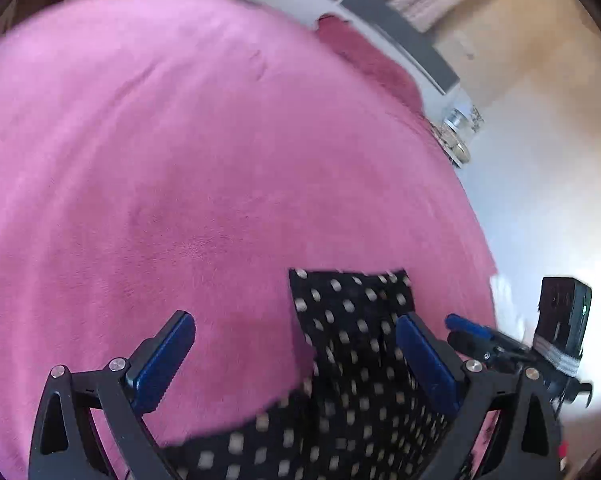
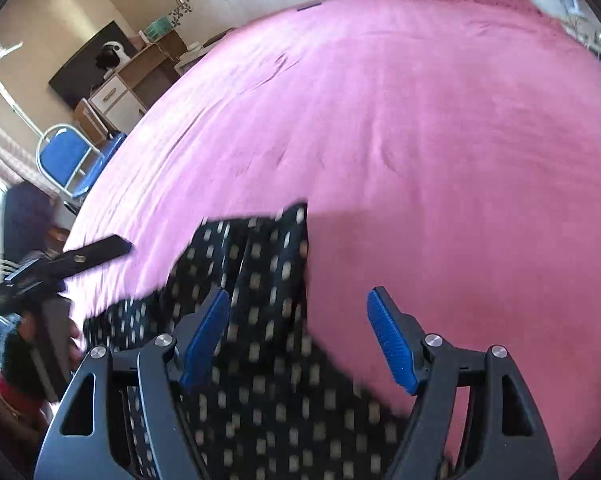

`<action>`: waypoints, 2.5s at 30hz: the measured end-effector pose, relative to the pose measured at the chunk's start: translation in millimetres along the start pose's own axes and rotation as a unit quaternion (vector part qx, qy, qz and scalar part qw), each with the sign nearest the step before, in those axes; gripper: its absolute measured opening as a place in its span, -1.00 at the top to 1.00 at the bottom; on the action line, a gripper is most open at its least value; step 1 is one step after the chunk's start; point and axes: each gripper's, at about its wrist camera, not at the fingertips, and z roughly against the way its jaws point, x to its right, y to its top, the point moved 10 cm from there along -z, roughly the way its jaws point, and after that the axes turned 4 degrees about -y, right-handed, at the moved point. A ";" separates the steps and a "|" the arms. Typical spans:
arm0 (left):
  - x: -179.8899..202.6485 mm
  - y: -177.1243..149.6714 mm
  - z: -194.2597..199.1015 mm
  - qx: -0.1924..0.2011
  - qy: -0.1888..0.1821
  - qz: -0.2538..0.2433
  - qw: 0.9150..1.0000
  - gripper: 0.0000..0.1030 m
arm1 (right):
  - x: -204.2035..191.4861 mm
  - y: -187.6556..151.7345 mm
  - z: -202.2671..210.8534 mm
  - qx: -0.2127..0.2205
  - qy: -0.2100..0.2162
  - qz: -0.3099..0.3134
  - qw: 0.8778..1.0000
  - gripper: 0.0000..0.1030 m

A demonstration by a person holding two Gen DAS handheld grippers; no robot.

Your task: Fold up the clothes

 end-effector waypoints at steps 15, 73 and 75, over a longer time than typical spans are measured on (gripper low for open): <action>15.5 0.8 -32.8 -0.038 -0.043 0.000 0.998 0.48 | -15.6 27.4 -66.4 -0.040 0.017 0.031 0.999 0.94; 0.5 -111.8 79.4 0.073 0.062 -0.055 0.994 -0.52 | -26.6 -140.4 105.7 0.097 0.189 -0.125 0.969 -0.02; 6.9 -110.0 80.6 0.077 0.060 -0.067 0.993 -0.52 | -6.7 -118.8 120.6 0.136 0.159 -0.130 0.969 -0.29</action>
